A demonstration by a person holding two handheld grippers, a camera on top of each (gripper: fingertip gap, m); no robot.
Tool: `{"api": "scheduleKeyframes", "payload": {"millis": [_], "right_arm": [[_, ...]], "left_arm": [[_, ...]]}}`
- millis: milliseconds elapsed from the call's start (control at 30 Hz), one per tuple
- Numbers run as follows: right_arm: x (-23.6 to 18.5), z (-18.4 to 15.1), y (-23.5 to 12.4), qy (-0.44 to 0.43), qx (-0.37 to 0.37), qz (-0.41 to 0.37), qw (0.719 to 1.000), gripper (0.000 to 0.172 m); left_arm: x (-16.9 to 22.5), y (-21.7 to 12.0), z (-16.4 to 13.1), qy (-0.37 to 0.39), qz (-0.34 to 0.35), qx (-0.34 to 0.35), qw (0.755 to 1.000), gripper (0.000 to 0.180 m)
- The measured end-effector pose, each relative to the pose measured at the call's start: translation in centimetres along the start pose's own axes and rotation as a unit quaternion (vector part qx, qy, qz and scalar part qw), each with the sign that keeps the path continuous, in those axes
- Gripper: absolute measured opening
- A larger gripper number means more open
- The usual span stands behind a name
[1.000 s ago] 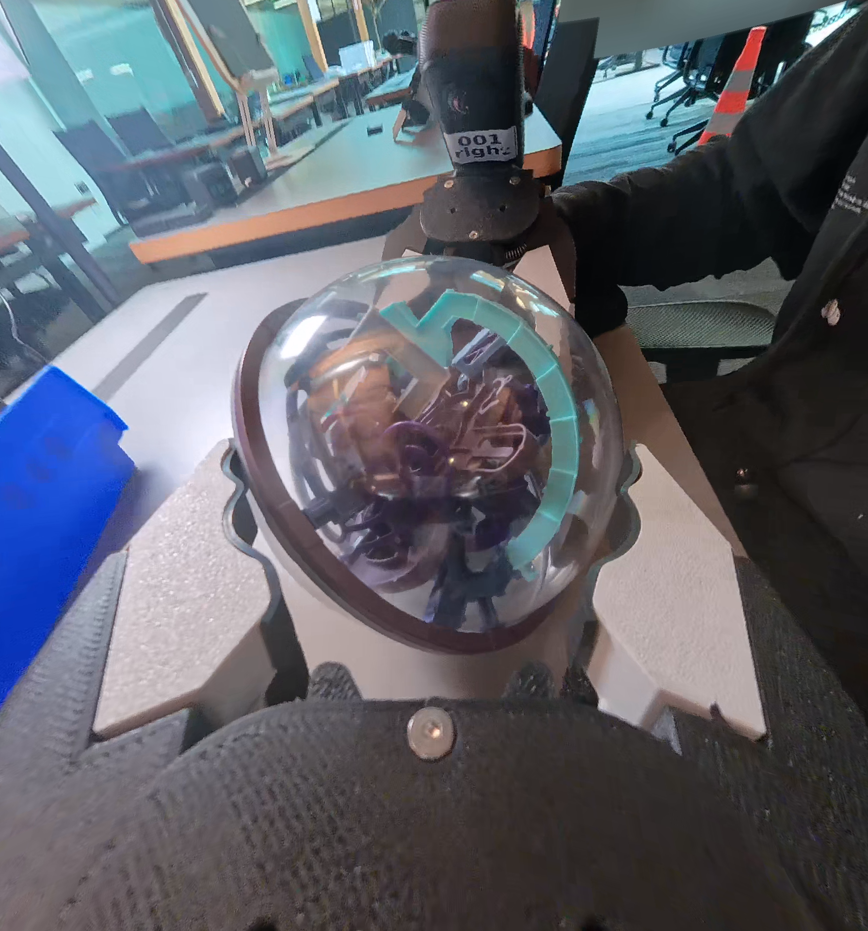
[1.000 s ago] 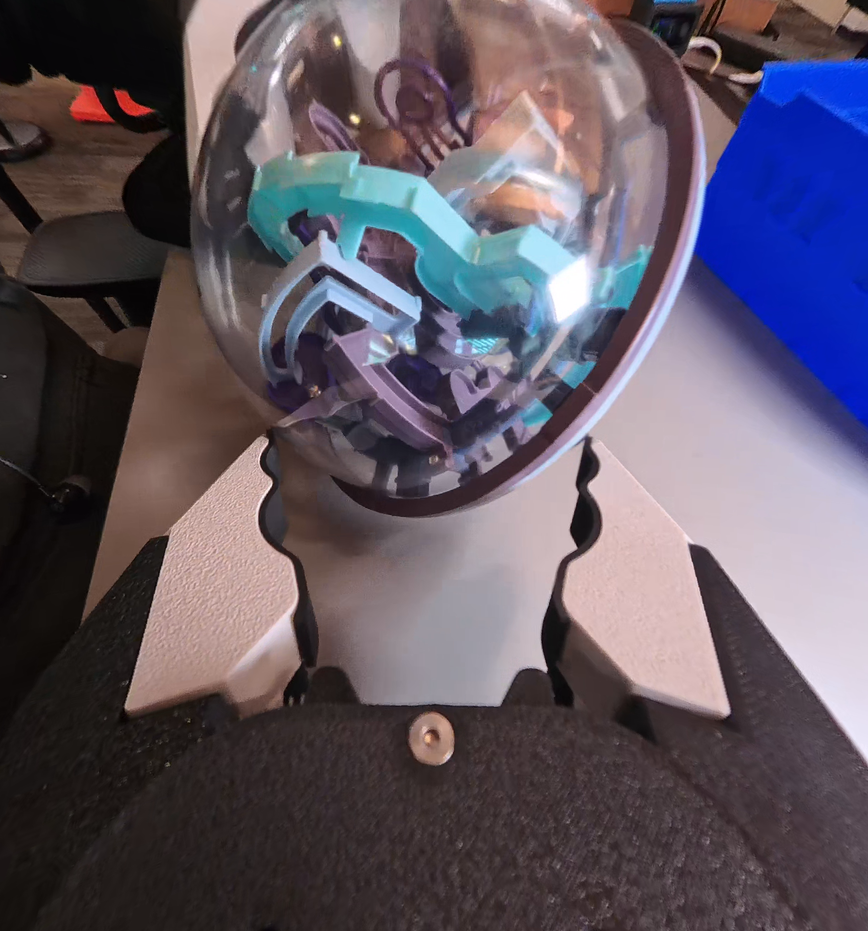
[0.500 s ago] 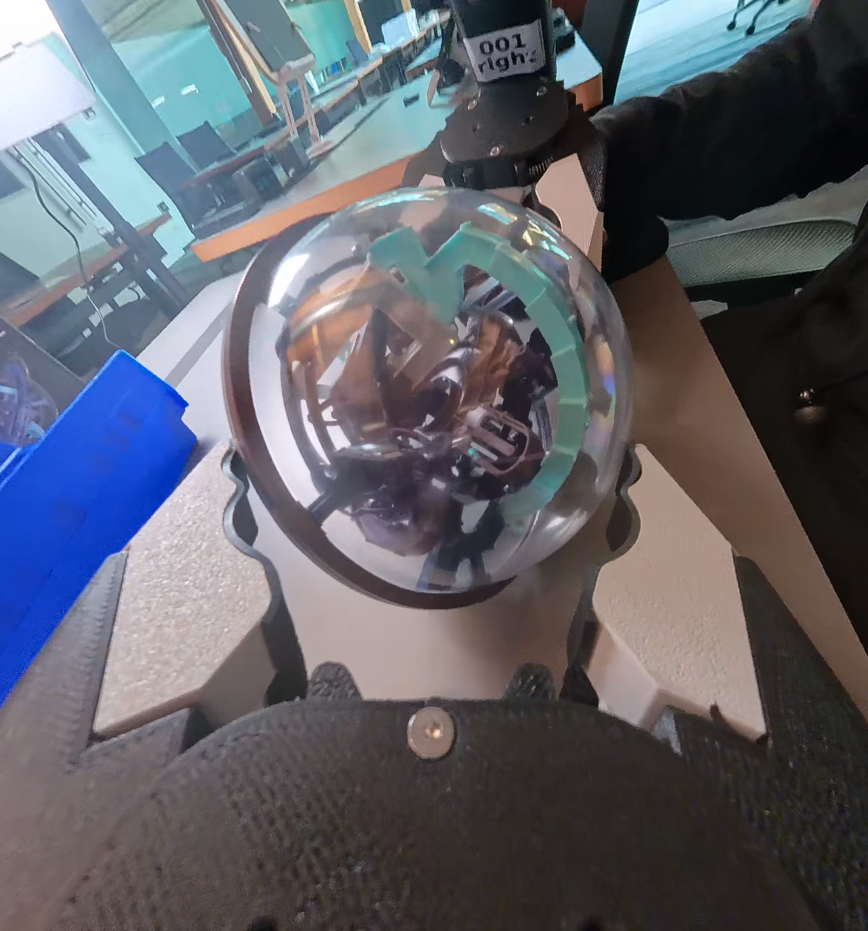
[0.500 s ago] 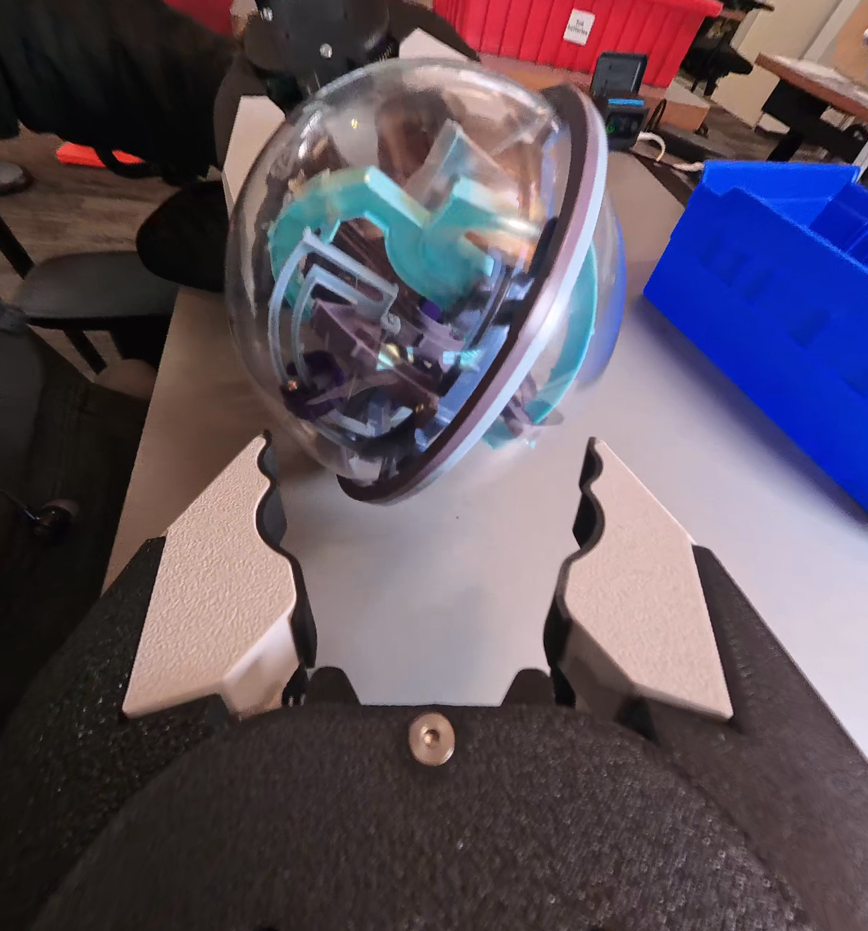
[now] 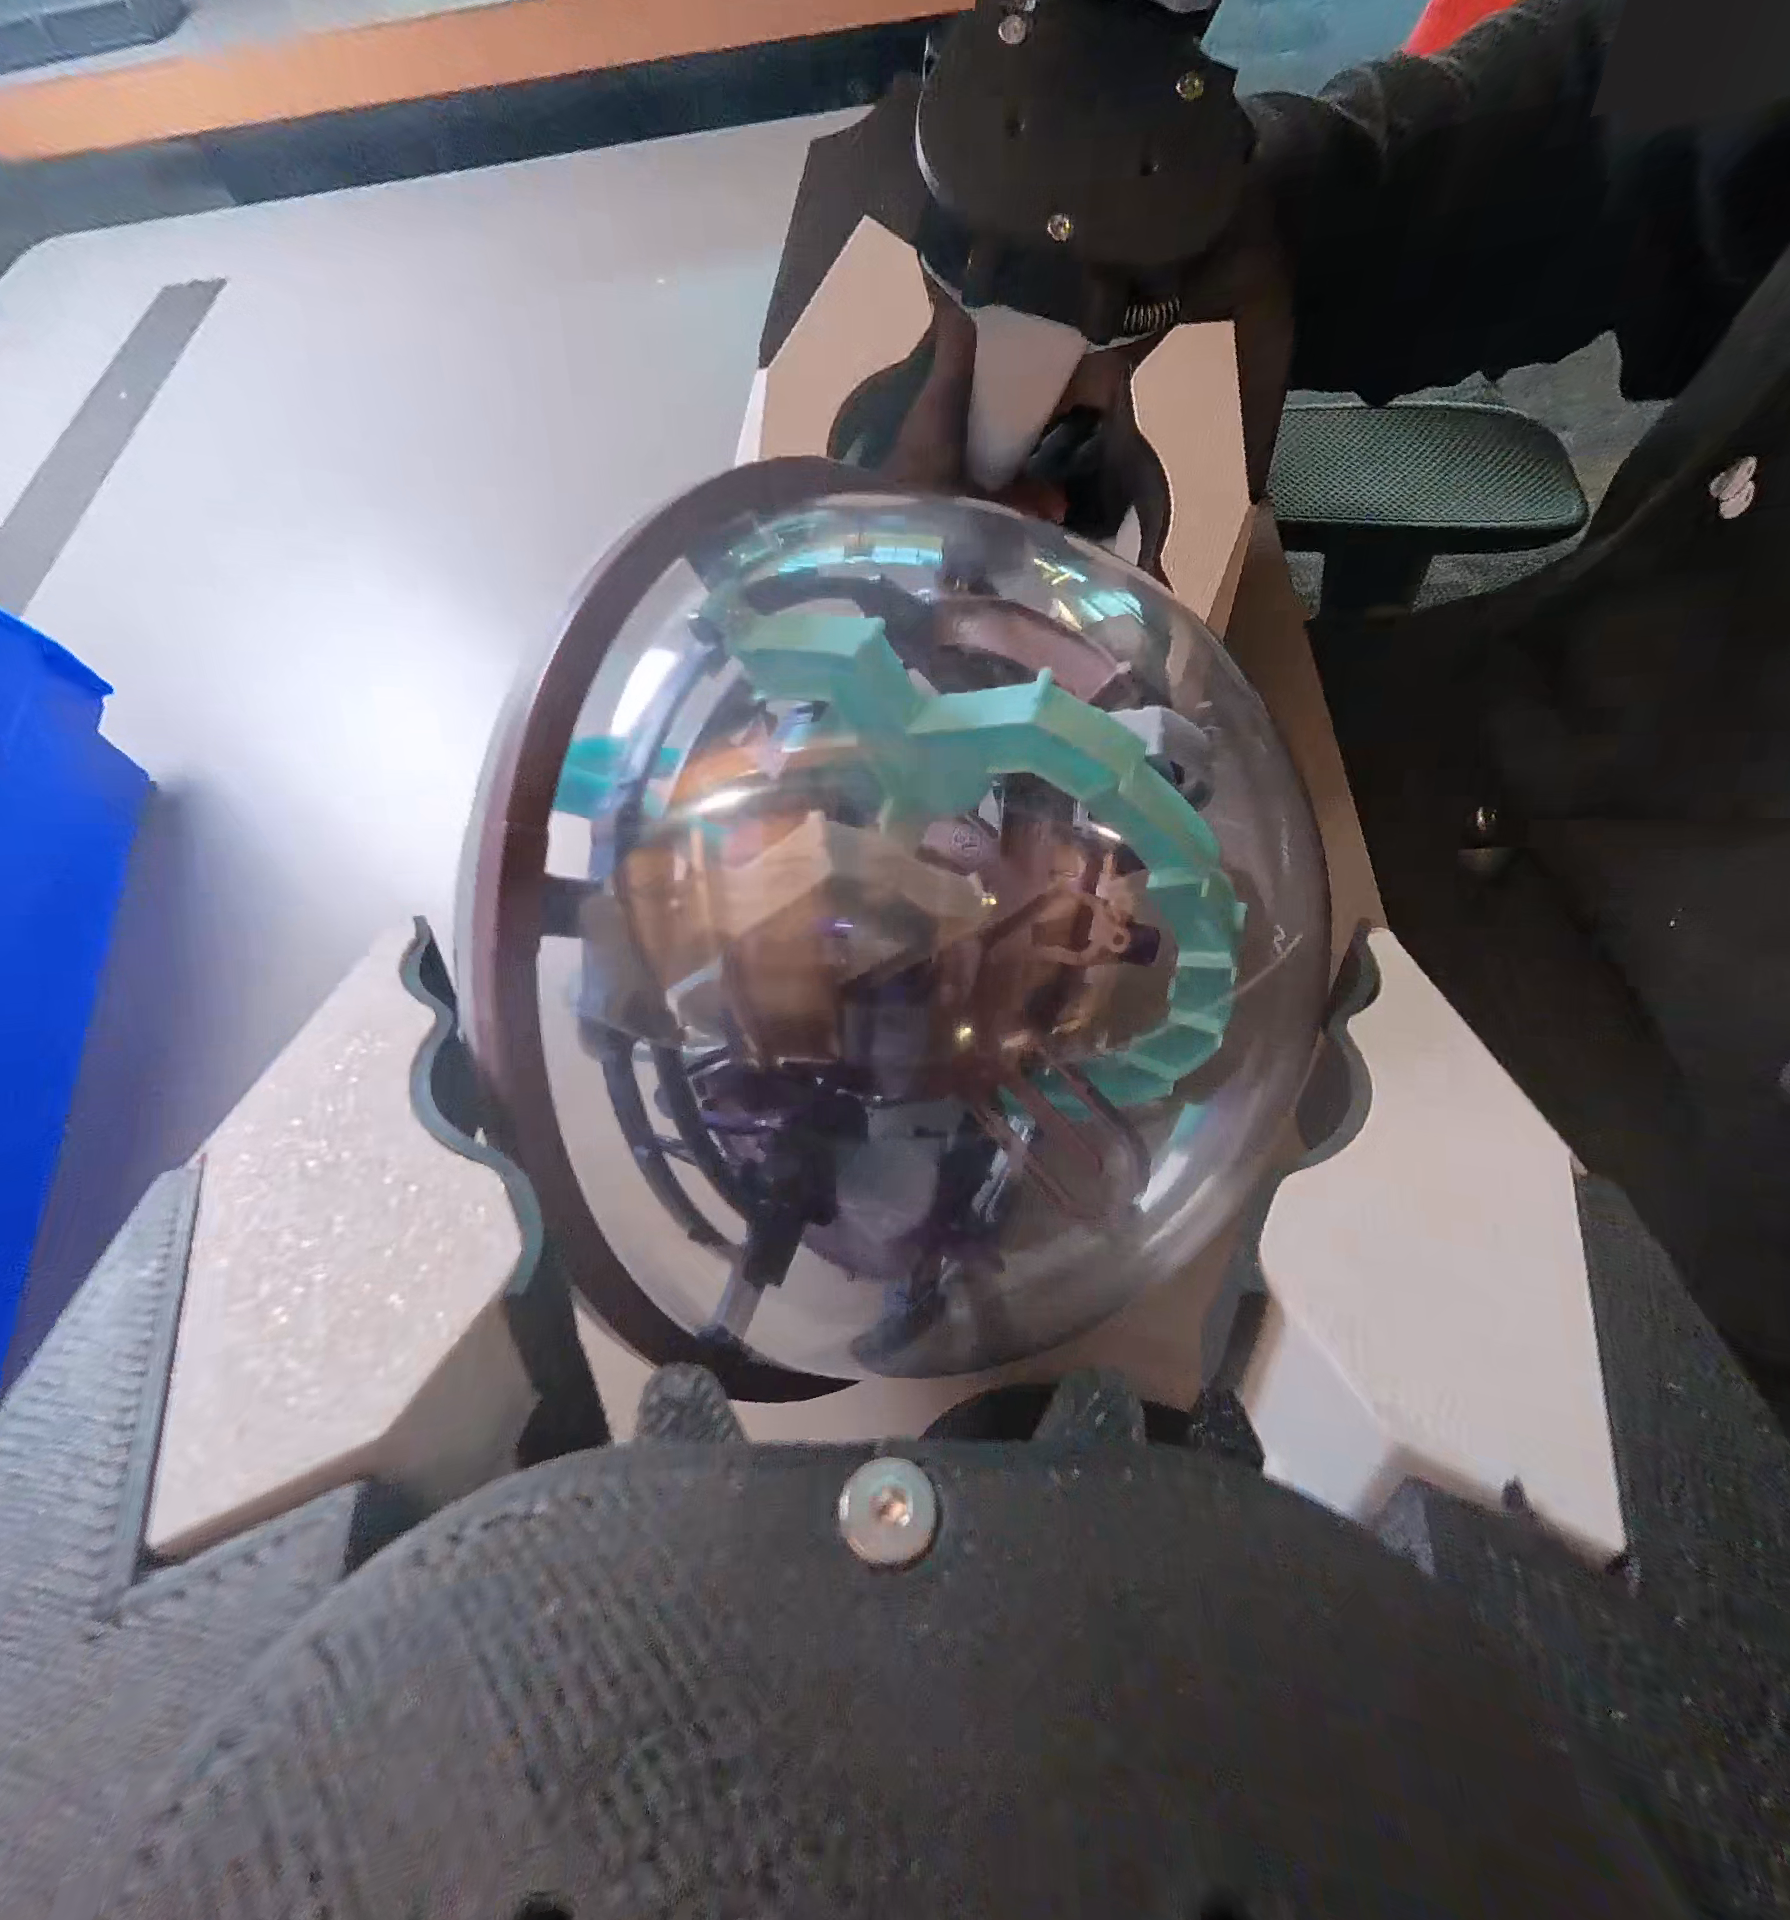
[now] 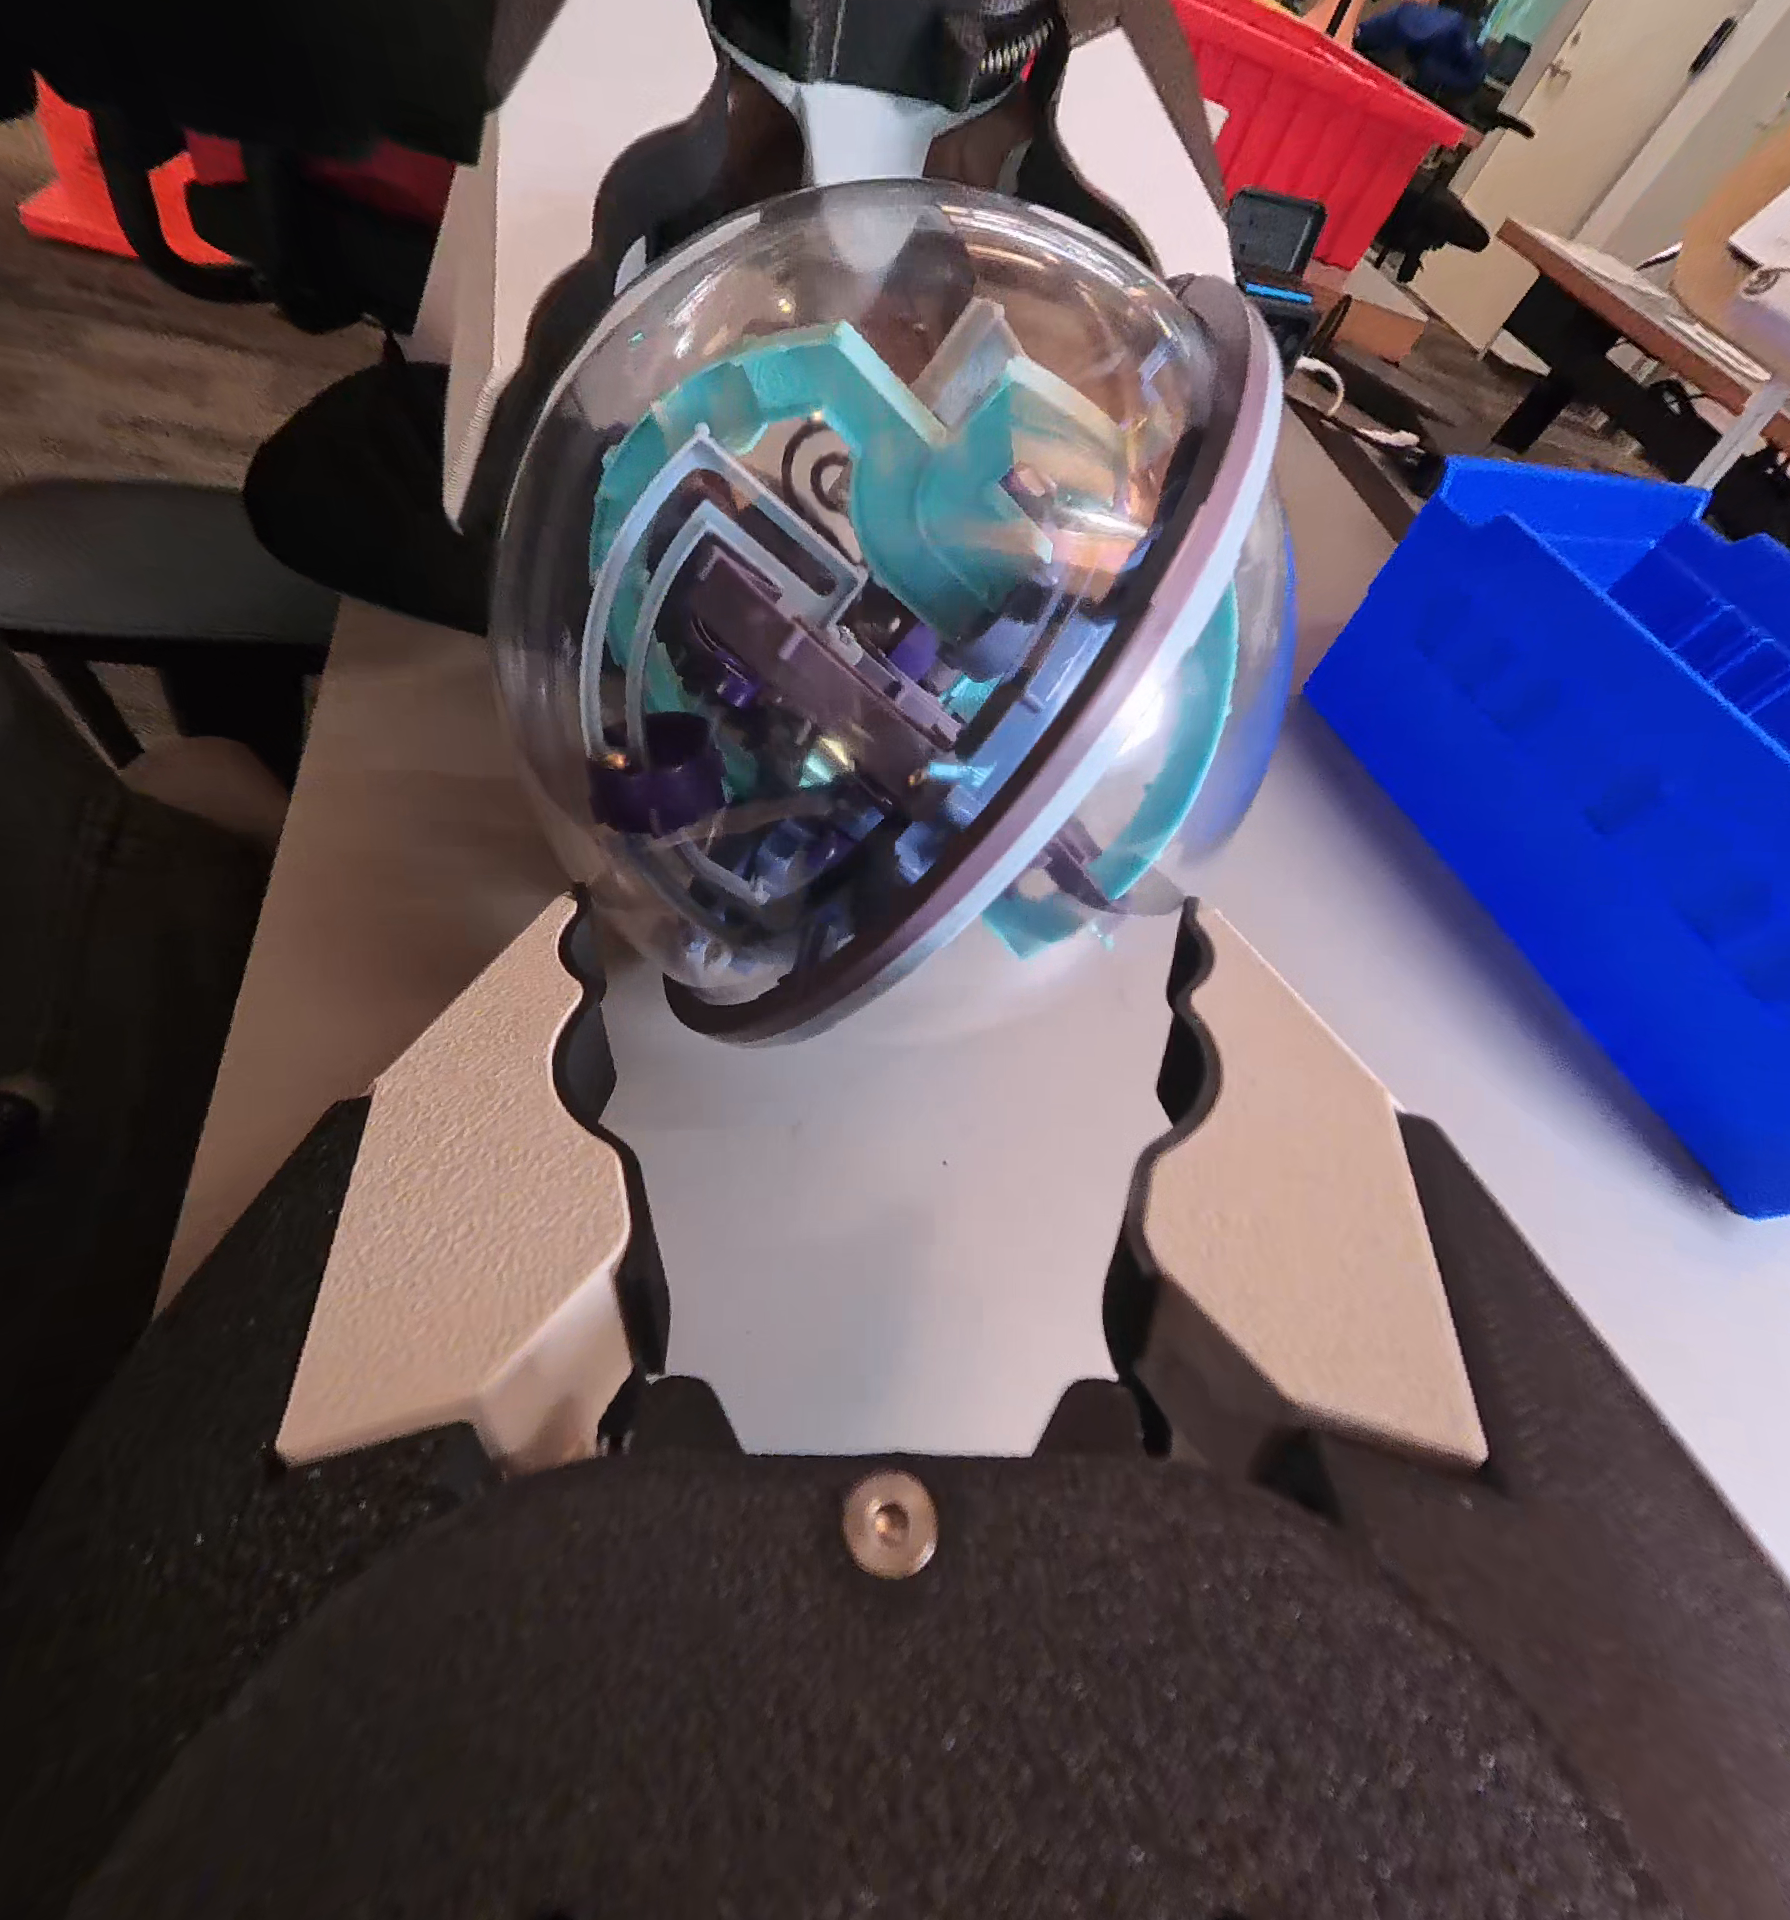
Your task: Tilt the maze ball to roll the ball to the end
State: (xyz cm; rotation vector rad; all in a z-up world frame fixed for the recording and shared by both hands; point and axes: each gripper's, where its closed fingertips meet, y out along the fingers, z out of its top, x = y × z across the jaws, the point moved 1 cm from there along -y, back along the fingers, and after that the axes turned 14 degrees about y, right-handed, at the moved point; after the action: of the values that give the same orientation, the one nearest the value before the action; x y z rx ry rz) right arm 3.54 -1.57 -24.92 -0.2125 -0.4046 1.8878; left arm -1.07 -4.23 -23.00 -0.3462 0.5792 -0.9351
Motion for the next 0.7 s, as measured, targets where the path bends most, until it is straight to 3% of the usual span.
{"api": "scheduleKeyframes", "payload": {"millis": [100, 267, 400, 700], "right_arm": [[-0.2, 0.0, 0.0, 0.007, 0.006, 0.001, 1.0, 0.106], [-0.4, -2.5, -0.1, 0.053, -0.054, 0.012, 0.997, 0.122], [-0.9, -3.9, 0.5, 0.062, -0.083, 0.014, 0.995, 0.122], [-0.5, -1.7, 1.9, 0.095, -0.03, -0.008, 0.995, 0.113]], "left_arm": [[0.2, -0.2, 0.2, 0.01, 0.02, 0.025, 0.999, 0.158], [0.5, -0.7, 0.5, 0.023, 0.055, 0.074, 0.995, 0.158], [0.6, -1.2, 0.3, 0.026, 0.083, 0.113, 0.99, 0.158], [0.5, -1.1, -1.0, 0.065, 0.149, 0.107, 0.981, 0.155]]}}
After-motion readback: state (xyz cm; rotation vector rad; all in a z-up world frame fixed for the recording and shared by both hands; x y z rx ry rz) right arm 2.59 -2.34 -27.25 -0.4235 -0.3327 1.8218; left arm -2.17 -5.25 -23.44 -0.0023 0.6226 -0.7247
